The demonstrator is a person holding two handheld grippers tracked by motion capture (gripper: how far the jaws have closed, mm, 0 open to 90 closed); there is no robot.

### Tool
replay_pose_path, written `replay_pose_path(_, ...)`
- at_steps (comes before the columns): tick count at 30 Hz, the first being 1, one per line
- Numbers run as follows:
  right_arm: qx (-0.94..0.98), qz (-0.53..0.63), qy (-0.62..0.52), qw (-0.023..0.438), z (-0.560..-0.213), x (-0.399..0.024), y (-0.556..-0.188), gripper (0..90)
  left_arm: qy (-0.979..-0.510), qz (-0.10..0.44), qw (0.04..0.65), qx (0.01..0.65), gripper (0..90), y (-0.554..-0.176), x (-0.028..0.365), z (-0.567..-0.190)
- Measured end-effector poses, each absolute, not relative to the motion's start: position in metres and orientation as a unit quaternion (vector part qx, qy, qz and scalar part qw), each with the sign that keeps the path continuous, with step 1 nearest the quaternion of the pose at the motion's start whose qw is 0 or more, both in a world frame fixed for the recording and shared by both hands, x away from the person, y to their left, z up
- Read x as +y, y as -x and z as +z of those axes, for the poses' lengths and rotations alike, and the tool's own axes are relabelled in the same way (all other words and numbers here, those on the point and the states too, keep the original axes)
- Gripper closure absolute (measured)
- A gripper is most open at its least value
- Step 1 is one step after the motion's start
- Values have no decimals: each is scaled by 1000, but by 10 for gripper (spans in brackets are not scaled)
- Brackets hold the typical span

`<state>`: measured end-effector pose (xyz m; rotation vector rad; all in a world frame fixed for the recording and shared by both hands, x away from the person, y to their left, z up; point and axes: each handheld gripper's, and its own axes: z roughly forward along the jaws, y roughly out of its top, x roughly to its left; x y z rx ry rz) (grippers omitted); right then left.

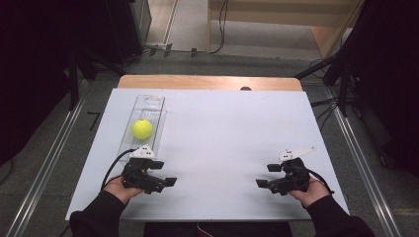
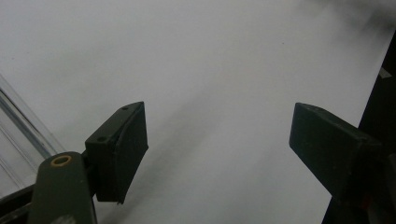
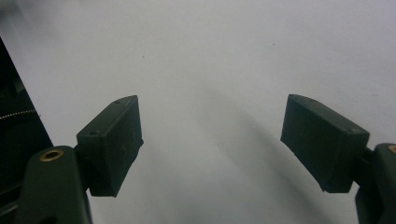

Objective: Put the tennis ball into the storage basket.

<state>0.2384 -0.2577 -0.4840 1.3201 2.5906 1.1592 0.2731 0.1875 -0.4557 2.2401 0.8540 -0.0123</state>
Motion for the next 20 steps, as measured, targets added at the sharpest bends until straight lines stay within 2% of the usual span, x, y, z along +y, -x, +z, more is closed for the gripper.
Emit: replay_pose_path(20,828,370,-422,6,-484,-258,-238,185,-871,1,367,327,204,-273,187,-455)
